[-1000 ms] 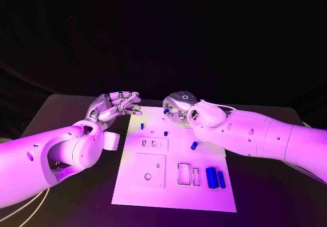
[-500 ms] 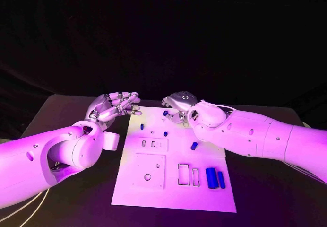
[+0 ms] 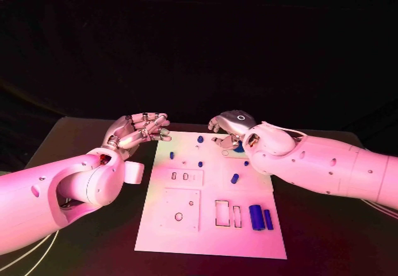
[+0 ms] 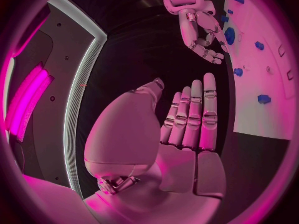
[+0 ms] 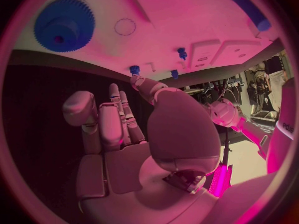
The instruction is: Assemble the parts on the task board
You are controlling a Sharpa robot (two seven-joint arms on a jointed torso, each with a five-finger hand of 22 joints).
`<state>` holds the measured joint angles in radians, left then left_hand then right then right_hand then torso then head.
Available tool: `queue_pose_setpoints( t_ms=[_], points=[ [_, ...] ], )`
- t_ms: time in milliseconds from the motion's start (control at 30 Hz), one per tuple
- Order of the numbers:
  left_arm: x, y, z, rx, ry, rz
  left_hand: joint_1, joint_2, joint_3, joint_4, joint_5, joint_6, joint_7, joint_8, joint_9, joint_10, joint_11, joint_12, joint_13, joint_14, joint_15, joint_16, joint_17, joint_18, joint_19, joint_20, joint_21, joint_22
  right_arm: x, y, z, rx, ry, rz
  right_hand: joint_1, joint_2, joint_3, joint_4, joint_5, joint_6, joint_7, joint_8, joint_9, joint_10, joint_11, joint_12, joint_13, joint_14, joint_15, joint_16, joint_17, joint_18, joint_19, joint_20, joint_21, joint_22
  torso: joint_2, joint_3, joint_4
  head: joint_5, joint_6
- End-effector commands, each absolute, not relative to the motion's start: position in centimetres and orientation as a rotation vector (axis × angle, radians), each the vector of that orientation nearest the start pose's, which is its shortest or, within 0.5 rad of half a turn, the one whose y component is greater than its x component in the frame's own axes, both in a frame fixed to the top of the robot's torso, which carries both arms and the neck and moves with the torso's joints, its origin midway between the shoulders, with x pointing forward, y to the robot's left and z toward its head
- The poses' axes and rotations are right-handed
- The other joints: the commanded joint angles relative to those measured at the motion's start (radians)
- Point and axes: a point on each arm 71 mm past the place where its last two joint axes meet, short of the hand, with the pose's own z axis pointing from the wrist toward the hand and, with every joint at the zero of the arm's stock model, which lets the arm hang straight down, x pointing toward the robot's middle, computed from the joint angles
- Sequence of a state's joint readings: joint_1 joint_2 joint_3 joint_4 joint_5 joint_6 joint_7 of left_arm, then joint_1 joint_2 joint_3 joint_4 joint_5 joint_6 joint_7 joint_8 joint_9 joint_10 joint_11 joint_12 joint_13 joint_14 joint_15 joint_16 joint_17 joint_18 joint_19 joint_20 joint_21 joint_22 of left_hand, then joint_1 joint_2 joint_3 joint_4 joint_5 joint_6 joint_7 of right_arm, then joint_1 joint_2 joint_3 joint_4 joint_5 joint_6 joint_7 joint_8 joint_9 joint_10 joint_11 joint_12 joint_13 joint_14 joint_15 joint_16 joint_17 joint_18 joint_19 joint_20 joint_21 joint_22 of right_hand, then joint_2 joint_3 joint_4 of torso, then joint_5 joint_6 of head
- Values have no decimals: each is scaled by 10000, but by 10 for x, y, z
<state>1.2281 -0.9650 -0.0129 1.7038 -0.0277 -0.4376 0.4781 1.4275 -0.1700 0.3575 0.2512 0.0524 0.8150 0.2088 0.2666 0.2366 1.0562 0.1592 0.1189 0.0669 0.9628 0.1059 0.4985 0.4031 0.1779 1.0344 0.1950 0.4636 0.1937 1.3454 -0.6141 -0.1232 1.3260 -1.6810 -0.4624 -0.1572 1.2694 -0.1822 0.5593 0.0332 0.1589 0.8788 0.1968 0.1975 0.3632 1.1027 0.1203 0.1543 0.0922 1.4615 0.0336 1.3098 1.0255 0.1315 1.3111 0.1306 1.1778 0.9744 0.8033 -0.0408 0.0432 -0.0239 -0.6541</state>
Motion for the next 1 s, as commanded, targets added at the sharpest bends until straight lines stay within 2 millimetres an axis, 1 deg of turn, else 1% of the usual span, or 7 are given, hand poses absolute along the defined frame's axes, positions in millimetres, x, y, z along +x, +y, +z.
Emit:
queue_pose_setpoints(
  t_ms=[33,167,200,267,367,633,1000],
  points=[
    [464,222,-134,-10180,12661,-15759,17,52,21,10,-24,-77,97,-66,-10,-46,25,-63,10,-53,10,41,11,20,-54,-4,34,13,527,-156,-126,-2524,14120,5770,-45,-194,-32,72,-136,77,-198,24,13,1259,-301,658,355,93,-232,136,188,-171,161,-115,170,253,-76,17,-87,-6,41],
    [464,222,-134,-10186,12676,-15763,23,58,23,7,-24,-70,85,-63,-7,-35,19,-63,12,-61,8,49,21,20,-59,-4,39,16,526,-183,-121,-1129,15167,6120,-174,-389,-541,157,332,237,-554,222,138,2251,-698,2222,1546,174,-636,318,435,-230,315,-496,386,584,-140,23,-131,-50,50],
    [464,221,-134,-10187,12680,-15766,23,58,23,7,-24,-70,85,-63,-7,-35,19,-63,12,-61,8,49,21,20,-59,-4,39,16,526,-190,-120,-724,15460,6213,-241,-450,-675,186,262,158,-530,217,146,2378,-706,2571,1815,194,-600,369,532,-269,367,-511,464,706,-152,24,-142,-40,117],
    [464,221,-134,-10189,12686,-15769,23,58,23,7,-24,-70,85,-63,-7,-35,19,-63,12,-61,8,49,21,20,-59,-4,39,16,526,-201,-120,-164,15878,6314,-183,-389,-1181,277,510,-286,-486,538,404,2077,-727,8375,7771,437,-638,1048,1663,-448,699,-469,984,1474,-182,30,-152,-54,189],
    [465,221,-135,-10191,12693,-15771,28,58,23,3,-24,-66,77,-61,-5,-28,14,-63,14,-67,6,54,29,21,-63,-4,43,18,527,-216,-121,541,16462,6326,-273,-216,-1295,500,666,-707,-384,829,579,2955,-570,11722,11521,690,-437,1749,3118,-582,1096,-428,1639,2457,-207,45,-167,-54,219],
    [465,220,-135,-10191,12714,-15795,30,58,23,2,-24,-64,74,-61,-5,-25,12,-64,15,-70,6,56,32,21,-65,-4,45,19,532,-227,-127,1014,17137,6063,-227,-140,-1376,632,734,-1319,-238,1193,741,3692,-353,13152,13313,959,-256,2409,4759,-849,1650,-224,2589,3854,-200,50,-161,-52,153],
    [465,219,-135,-10179,12734,-15842,30,58,23,2,-24,-64,74,-61,-5,-25,12,-64,15,-70,6,56,32,21,-65,-4,45,19,538,-220,-145,863,17398,5603,-171,-133,-1422,657,696,-1738,-154,1241,738,3951,-263,13479,13760,987,-168,2475,4943,-900,1743,-137,2785,4146,-195,48,-147,-154,-1]
  ],
)
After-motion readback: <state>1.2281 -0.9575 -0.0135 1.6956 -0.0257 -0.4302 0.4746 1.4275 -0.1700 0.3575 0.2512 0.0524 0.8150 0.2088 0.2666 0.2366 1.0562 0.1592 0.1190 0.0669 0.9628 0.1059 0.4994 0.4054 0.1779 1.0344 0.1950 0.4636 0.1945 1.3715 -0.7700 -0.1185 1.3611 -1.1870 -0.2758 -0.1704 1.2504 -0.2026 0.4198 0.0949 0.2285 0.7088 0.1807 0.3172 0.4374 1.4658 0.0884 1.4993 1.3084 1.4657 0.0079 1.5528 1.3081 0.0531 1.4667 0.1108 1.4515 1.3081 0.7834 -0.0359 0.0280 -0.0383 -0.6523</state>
